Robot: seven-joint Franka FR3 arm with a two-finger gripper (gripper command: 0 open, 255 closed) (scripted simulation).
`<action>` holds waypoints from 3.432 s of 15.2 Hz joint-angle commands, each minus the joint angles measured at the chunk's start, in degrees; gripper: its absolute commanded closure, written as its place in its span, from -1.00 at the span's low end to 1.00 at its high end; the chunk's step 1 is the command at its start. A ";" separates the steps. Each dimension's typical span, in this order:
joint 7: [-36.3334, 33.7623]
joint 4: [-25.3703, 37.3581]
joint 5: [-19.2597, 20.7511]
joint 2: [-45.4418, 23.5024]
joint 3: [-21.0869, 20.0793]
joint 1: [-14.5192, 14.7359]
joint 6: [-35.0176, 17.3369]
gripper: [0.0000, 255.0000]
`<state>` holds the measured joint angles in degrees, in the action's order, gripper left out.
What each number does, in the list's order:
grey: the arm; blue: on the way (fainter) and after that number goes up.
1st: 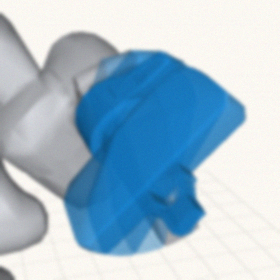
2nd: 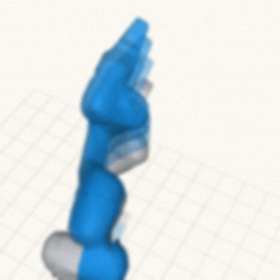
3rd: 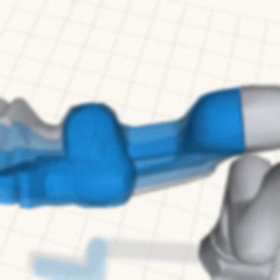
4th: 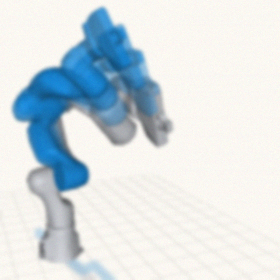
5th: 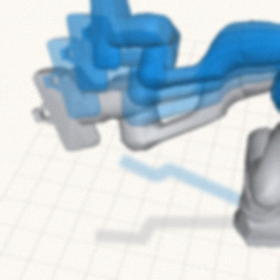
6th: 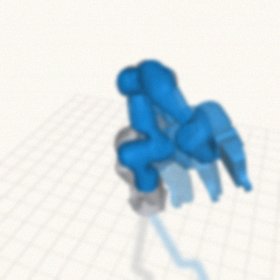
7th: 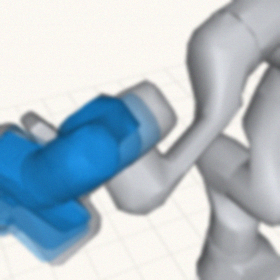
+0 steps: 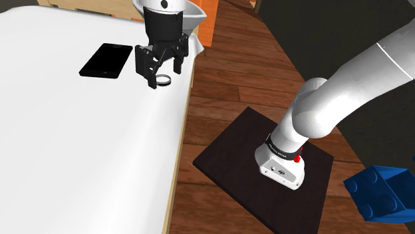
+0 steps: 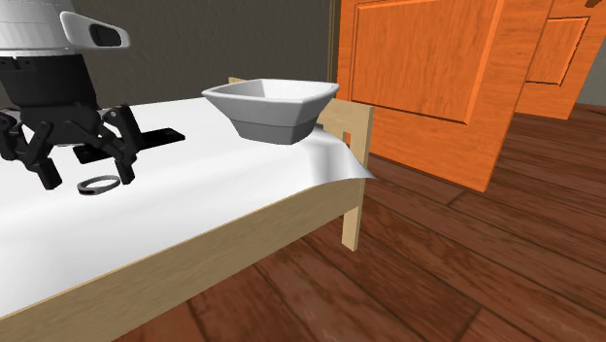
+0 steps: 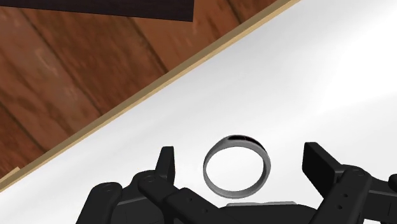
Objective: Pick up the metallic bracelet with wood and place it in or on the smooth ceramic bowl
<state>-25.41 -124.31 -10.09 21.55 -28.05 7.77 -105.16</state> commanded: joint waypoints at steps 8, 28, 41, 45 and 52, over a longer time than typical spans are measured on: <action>-0.03 -0.28 -0.03 0.00 -0.06 0.03 -0.31 1.00; -0.33 9.07 0.70 -0.22 0.94 -0.43 8.85 1.00; -1.26 21.31 1.90 -2.68 1.29 -1.08 18.77 1.00; -1.71 25.62 2.39 -3.94 1.19 -1.27 21.89 1.00; 2.00 29.82 3.74 -5.74 3.75 -2.84 24.75 1.00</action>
<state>-24.70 -94.73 -6.58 15.89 -25.15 5.35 -80.70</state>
